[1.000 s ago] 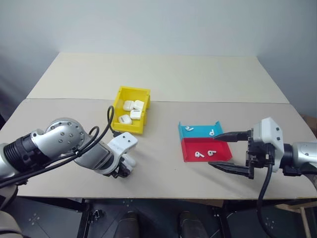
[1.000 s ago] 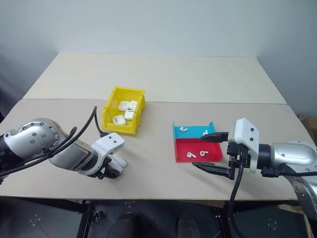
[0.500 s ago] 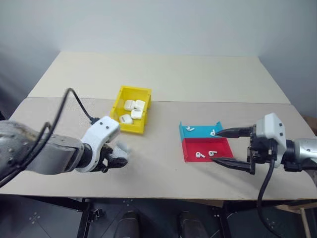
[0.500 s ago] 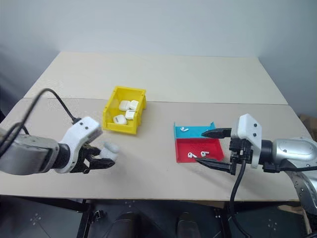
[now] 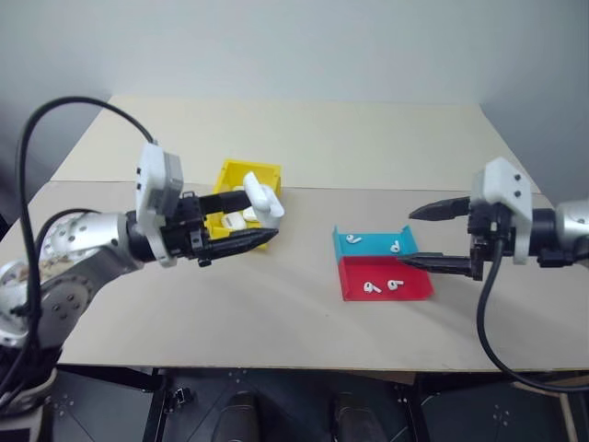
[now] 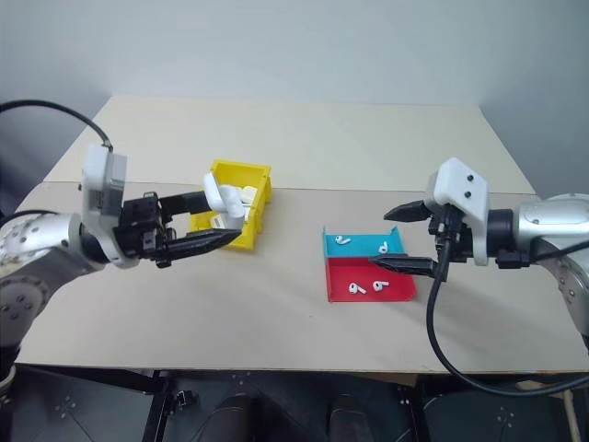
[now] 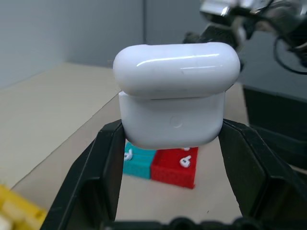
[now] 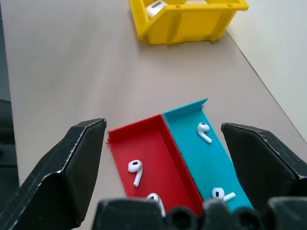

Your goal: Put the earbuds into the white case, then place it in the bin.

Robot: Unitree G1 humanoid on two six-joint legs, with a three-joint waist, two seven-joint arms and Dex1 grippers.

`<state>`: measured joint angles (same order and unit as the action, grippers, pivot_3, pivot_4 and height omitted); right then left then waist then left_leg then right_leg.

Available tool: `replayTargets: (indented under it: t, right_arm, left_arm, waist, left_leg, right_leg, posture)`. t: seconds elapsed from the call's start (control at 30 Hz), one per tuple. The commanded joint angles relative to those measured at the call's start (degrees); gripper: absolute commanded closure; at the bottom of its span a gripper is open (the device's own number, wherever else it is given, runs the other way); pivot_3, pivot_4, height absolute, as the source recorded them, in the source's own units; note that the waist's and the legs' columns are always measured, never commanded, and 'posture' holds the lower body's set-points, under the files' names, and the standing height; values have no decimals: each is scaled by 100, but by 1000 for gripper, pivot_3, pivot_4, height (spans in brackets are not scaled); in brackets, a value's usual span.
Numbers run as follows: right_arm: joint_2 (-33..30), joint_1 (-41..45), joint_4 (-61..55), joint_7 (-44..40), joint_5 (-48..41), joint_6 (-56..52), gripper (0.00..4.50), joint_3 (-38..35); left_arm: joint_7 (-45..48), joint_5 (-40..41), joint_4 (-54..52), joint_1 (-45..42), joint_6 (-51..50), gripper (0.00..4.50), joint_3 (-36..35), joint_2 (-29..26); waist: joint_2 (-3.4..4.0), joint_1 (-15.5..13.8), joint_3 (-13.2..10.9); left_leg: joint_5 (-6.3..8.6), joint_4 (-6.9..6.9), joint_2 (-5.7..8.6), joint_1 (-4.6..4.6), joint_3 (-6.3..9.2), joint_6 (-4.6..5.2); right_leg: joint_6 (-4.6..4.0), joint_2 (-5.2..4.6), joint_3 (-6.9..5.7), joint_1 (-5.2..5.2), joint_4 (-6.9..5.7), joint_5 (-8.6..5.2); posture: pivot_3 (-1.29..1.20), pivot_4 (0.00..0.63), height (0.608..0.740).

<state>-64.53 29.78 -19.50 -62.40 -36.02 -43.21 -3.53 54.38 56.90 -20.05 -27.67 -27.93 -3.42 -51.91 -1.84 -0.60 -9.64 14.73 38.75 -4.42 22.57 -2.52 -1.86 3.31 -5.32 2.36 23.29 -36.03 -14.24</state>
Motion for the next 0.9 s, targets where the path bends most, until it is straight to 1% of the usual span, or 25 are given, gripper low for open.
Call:
replayTargets:
  t: [0.03,0.13,0.17,0.27,0.37,0.47,0.7,0.83,0.9]
  right_arm:
    - [29,396,70,-21,204,-10,0,194]
    - [177,701,284,-78,391,62,0,448]
    - [241,801,368,-71,485,99,0,541]
    - [394,1083,635,-68,734,79,0,781]
    - [536,1294,852,-108,951,104,0,967]
    - [646,1474,963,-187,1107,55,0,1142]
    - [760,2076,1428,-549,1716,-76,0,1883]
    - [649,2326,1458,-1132,1895,7,0,2197]
    - [517,2245,1186,-1377,1924,3,382,2285]
  left_arm:
    - [908,-450,439,-313,553,1797,-26,229]
    - [1908,-603,732,-366,847,1797,-41,340]
    - [2028,-639,794,-373,910,1797,-61,421]
    - [2072,-561,954,-446,866,1797,-182,718]
    - [2150,-405,978,-444,738,1797,-297,908]
    - [2065,-349,853,-356,669,1797,-356,1076]
    - [1810,103,411,-48,297,1797,-566,1420]
    - [1810,-41,199,36,343,1797,-432,1599]
    - [1798,-6,141,68,298,1797,-474,1618]
  waist:
    - [0,10,0]
    - [0,23,0]
    - [1,22,0]
    - [1,8,0]
    - [1,2,0]
    - [1,7,0]
    - [2,36,1]
    - [2,46,1]
    - [2,39,1]
  left_leg:
    - [1,2,0,5,-1,2]
    - [1,7,-1,31,2,3]
    - [1,10,-1,38,-1,3]
    - [0,23,-1,69,0,3]
    - [0,25,-1,77,1,4]
    - [0,24,-2,78,1,4]
    - [0,24,-4,76,1,4]
    - [-1,24,-4,75,2,3]
    - [-1,24,-4,75,2,4]
  right_leg:
    - [0,1,1,6,-1,0]
    - [2,1,-2,31,-5,1]
    - [3,1,1,41,-9,2]
    - [6,0,2,74,-22,4]
    - [7,0,2,82,-26,5]
    - [8,0,2,83,-24,5]
    - [8,1,3,84,-28,5]
    - [8,1,2,84,-31,5]
    - [8,1,2,84,-29,5]
  posture:
    - [0,150,740]
    - [0,150,740]
    - [0,150,740]
    - [0,150,740]
    - [0,150,740]
    - [0,150,740]
    - [0,150,740]
    - [0,150,740]
    - [0,150,740]
